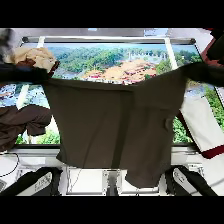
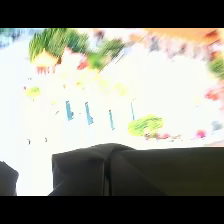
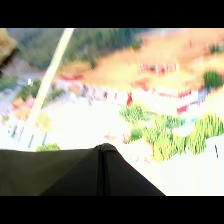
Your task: Fold the shirts.
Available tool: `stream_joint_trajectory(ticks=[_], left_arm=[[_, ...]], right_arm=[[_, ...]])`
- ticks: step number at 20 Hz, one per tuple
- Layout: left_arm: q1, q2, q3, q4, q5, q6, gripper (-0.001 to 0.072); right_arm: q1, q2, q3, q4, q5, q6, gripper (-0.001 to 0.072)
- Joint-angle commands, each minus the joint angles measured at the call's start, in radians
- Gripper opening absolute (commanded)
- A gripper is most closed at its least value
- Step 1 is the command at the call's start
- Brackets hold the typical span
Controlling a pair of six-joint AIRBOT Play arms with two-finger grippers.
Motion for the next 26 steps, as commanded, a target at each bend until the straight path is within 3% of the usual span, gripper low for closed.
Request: stream_joint_trajectory(ticks=[1, 6, 9, 13, 15, 18, 26], left_arm=[[0.000, -0.273, -0.046, -0.001, 0.142, 0.002, 0.0013], [0.000, -0.388, -0.040, -0.112, 0.294, -0.001, 0.0013], [0.000, -0.388, -0.020, -0.105, 0.212, 0.000, 0.0013], [0.000, -0.388, -0.032, -0.091, 0.085, 0.022, 0.0013], [0.000, -0.388, -0.035, -0.074, 0.050, 0.022, 0.0013], [-0.002, -0.390, -0.035, -0.075, 0.026, 0.021, 0.0013], [-0.003, -0.425, -0.121, -0.069, 0.000, 0.021, 0.0014]], right_arm=[[0.004, -0.223, -0.089, 0.050, -0.119, -0.029, 0.0023], [0.042, -0.356, -0.089, 0.240, -0.271, -0.185, 0.0023], [0.047, -0.355, -0.089, 0.144, -0.212, -0.174, 0.0023], [0.046, -0.355, -0.100, -0.146, -0.029, -0.029, 0.0024], [0.045, -0.355, -0.134, -0.235, 0.039, -0.011, 0.0024], [0.045, -0.355, -0.226, -0.263, 0.067, -0.012, 0.0024], [0.045, -0.355, -0.364, -0.248, -0.058, -0.011, 0.0026]])
